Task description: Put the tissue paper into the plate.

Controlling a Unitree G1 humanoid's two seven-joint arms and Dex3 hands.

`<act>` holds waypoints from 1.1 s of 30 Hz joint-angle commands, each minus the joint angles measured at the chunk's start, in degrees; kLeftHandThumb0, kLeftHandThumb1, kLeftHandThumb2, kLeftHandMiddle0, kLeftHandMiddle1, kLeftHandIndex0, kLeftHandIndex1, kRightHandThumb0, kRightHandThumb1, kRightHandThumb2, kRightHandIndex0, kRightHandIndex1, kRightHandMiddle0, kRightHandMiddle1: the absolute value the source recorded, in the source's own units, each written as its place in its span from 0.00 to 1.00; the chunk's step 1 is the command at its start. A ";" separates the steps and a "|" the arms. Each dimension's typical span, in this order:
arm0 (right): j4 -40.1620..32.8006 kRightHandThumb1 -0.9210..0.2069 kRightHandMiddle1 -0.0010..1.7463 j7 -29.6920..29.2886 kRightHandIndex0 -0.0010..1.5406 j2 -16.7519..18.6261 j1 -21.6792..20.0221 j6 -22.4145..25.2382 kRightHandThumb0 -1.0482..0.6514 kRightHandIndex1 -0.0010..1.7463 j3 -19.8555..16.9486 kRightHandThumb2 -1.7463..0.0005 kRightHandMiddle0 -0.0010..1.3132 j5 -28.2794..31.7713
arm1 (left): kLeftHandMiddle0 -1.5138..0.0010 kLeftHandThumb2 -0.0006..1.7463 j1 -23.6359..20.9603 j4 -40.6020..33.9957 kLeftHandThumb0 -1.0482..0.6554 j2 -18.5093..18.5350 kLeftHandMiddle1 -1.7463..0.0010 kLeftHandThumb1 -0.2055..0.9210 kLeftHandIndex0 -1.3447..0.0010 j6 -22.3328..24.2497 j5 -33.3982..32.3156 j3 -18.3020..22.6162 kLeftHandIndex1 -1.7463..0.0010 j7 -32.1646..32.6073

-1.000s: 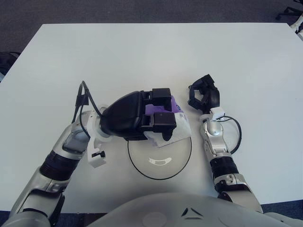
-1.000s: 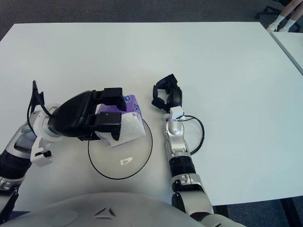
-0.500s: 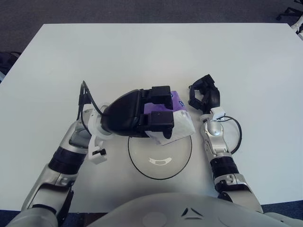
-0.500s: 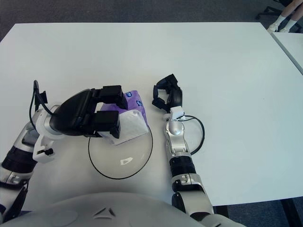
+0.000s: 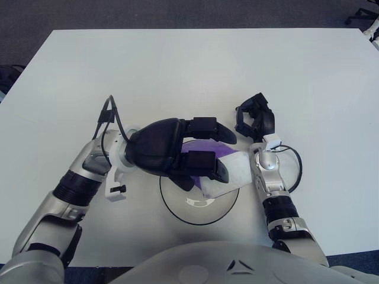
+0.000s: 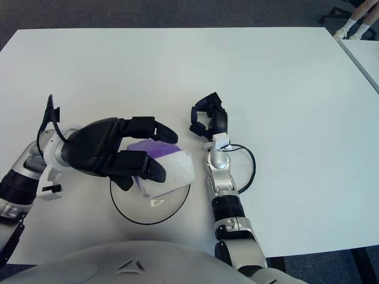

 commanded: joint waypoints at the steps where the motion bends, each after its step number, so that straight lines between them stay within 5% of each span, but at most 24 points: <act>1: 5.18 0.35 1.00 -0.19 0.41 -0.20 6.68 3.86 0.37 0.80 -0.24 0.39 0.34 -0.35 | 1.00 0.65 -0.41 -0.07 0.06 0.17 0.93 1.00 1.00 -0.99 0.68 0.69 0.81 -0.31; 16: 5.42 0.35 1.00 0.49 0.41 -0.26 6.64 3.70 0.37 0.80 -0.33 0.39 0.34 0.31 | 1.00 0.62 -1.92 2.40 0.08 1.36 0.99 1.00 1.00 -3.06 -2.53 -2.10 0.89 -0.29; 33: 5.43 0.33 1.00 0.13 0.41 -0.48 6.36 4.48 0.38 0.80 -0.22 0.41 0.33 -0.36 | 1.00 0.64 -0.57 2.08 0.02 -2.02 1.00 1.00 1.00 -4.43 2.64 4.16 1.00 0.83</act>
